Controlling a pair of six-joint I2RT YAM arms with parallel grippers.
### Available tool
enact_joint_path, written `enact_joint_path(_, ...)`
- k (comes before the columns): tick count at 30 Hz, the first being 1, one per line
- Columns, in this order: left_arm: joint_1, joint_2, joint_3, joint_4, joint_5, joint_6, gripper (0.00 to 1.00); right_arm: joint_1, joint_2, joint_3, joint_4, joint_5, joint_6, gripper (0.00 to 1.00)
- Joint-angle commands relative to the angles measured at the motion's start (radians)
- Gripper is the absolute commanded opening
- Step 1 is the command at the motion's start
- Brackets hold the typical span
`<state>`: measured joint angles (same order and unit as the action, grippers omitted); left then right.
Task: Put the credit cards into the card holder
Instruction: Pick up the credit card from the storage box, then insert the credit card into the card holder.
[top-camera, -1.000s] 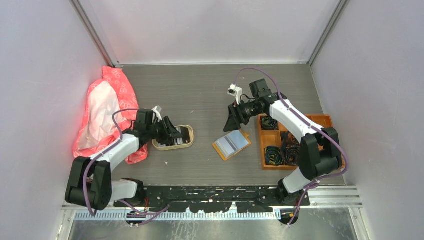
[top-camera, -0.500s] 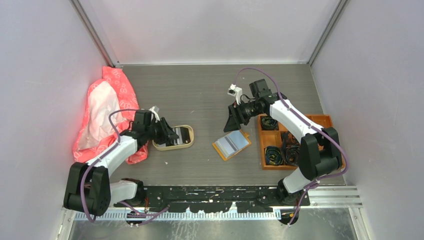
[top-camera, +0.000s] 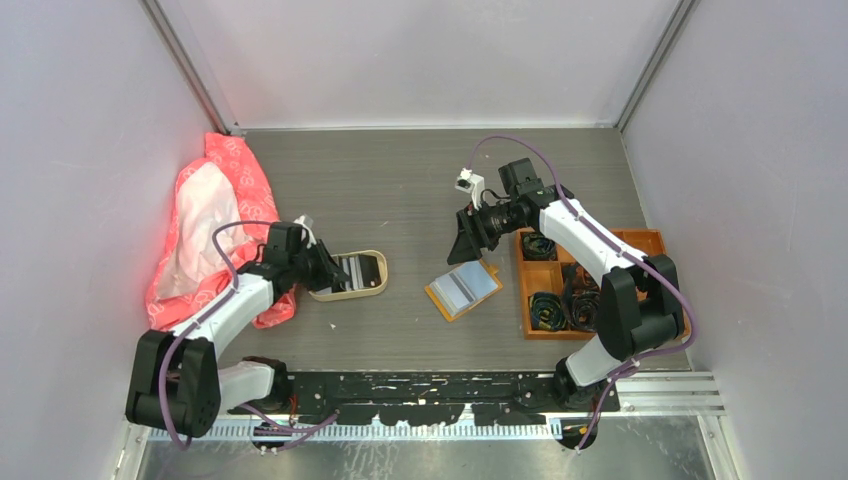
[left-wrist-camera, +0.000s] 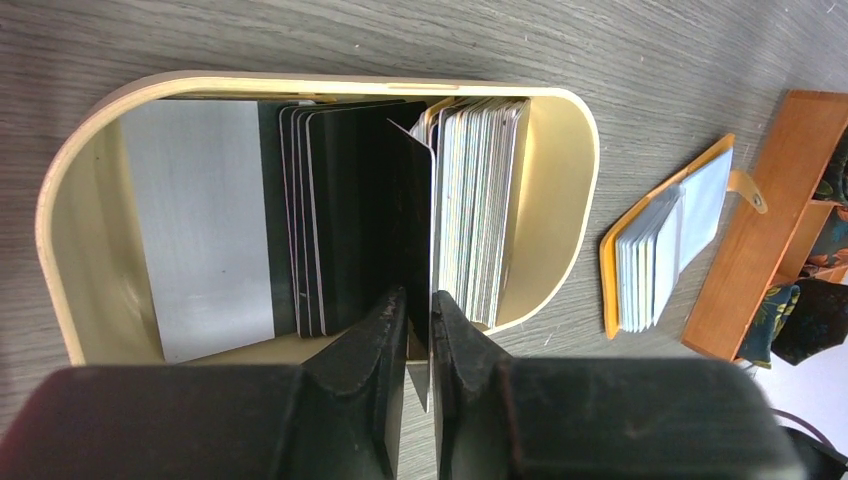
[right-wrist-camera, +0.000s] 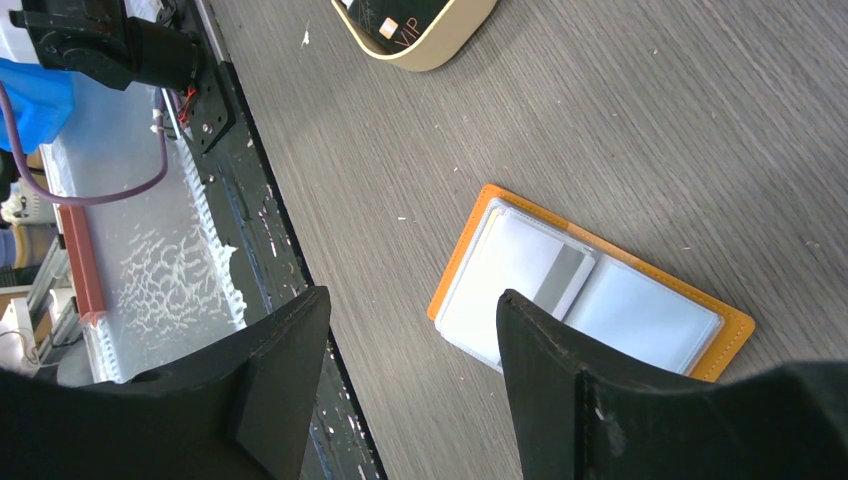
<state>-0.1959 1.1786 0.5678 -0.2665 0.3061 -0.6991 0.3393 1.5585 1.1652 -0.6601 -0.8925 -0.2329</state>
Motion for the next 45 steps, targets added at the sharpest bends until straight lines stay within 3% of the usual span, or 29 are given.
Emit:
enact_joint_path(1, 0.005, -0.03, -0.001, -0.006, -0.02, 0.01, 0.14, 0.004, -0.015, 0.039, 0.007, -0.028, -0.011, 0.67)
enact_joint_path(7, 0.006, -0.043, 0.0, -0.028, -0.048, 0.015, 0.04, 0.004, -0.014, 0.039, 0.005, -0.028, -0.011, 0.67)
enact_joint_path(20, 0.006, -0.148, 0.026, -0.144, -0.18, 0.04, 0.02, 0.006, -0.014, 0.033, -0.006, -0.028, -0.045, 0.67)
enact_joint_path(29, -0.001, -0.335, 0.051, -0.152, -0.115, 0.074, 0.0, 0.012, -0.07, 0.009, -0.019, 0.093, -0.184, 0.7)
enact_joint_path(33, -0.032, -0.391, -0.022, 0.042, 0.063, 0.029, 0.0, 0.011, -0.113, -0.012, -0.001, 0.11, -0.201, 0.72)
enact_joint_path(36, -0.094, -0.396, -0.133, 0.402, 0.169, -0.094, 0.0, 0.004, -0.122, -0.02, 0.025, 0.003, -0.147, 0.73)
enact_joint_path(40, -0.267, -0.345, -0.178, 0.682, 0.064, -0.128, 0.0, 0.004, -0.129, -0.075, 0.183, -0.197, 0.034, 0.72)
enact_joint_path(45, -0.397, -0.233, -0.182, 0.964, -0.009, -0.168, 0.0, 0.006, -0.171, -0.169, 0.501, -0.286, 0.345, 0.72)
